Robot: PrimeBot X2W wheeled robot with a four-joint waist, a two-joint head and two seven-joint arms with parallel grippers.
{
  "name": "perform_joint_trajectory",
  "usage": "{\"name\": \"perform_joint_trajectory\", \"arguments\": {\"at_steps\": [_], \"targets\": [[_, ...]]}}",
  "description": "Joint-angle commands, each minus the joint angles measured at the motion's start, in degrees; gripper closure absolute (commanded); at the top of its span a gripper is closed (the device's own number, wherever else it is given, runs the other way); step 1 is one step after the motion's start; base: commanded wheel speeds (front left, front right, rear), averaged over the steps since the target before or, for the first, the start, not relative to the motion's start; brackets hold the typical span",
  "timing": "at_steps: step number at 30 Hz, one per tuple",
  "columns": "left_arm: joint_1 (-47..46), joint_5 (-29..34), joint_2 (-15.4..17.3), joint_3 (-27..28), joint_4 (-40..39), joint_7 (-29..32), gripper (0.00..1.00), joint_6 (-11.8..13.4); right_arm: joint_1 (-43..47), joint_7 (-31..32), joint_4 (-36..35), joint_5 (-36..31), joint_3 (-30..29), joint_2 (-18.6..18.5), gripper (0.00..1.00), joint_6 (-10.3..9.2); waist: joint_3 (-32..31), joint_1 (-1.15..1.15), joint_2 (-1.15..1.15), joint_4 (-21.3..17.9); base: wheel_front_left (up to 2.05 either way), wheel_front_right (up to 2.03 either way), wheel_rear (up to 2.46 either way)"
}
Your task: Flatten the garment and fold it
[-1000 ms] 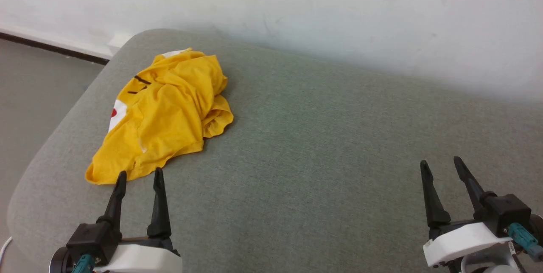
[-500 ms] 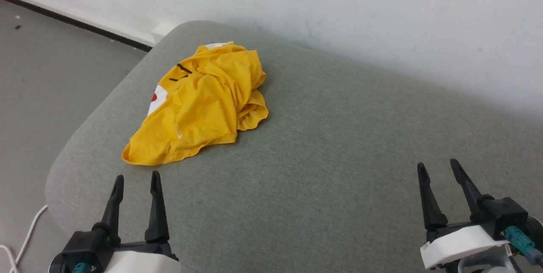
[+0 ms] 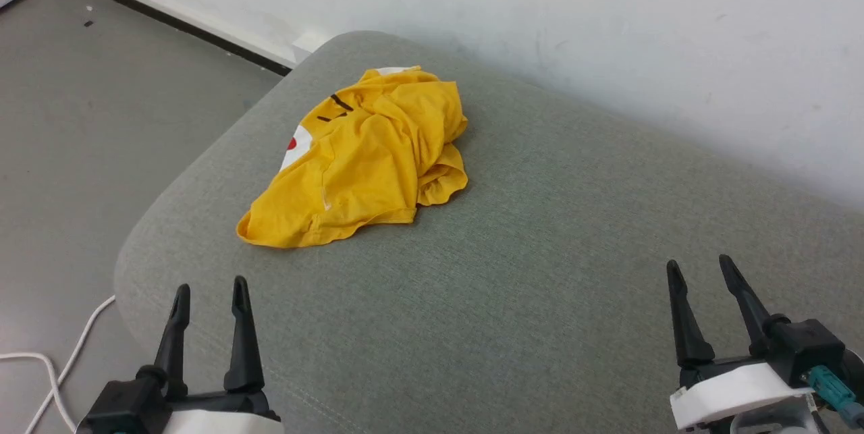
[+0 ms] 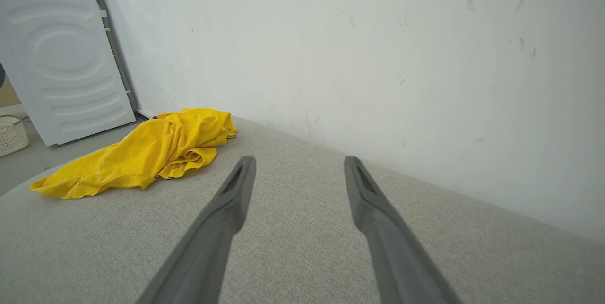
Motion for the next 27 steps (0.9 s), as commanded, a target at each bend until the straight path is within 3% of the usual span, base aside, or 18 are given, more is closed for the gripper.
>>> {"name": "perform_joint_trajectory", "arguments": {"at_steps": [1, 18, 21, 24, 27], "targets": [[0.98, -0.44, -0.24, 0.35, -0.45, -0.75, 0.0, 0.39, 0.7, -0.65, 0.23, 0.4, -0.26, 0.13, 0.0, -0.05, -0.14, 0.0, 0.0, 0.68, 0.0, 0.0, 0.0], [1.42, -1.1, -0.25, 0.1, -0.34, -1.23, 0.0, -0.09, 0.95, -1.13, -0.31, -0.24, -0.67, 0.14, 0.0, -0.05, 0.09, 0.0, 0.0, 0.31, 0.0, 0.0, 0.0], [0.15, -3.74, -0.25, -0.81, -1.16, -1.23, 0.0, -0.9, 1.11, -1.13, -0.74, -0.43, -0.99, 0.14, 0.0, -0.05, 0.43, 0.0, 0.0, 0.33, 0.0, 0.0, 0.0], [-3.02, -5.2, 0.05, -2.57, -2.4, -0.77, 0.0, -3.29, 0.96, -1.11, -1.89, -0.85, -1.54, 0.14, 0.0, -0.05, 1.3, 0.0, 0.0, 0.38, 0.0, 0.0, 0.0], [-9.9, -5.4, 3.06, -3.83, -5.16, 3.4, 0.0, -5.0, 0.7, -0.55, -3.83, -1.31, -2.09, 0.14, 0.0, -0.05, 2.75, 0.0, 0.0, 0.3, 0.0, 0.0, 0.0]]}}
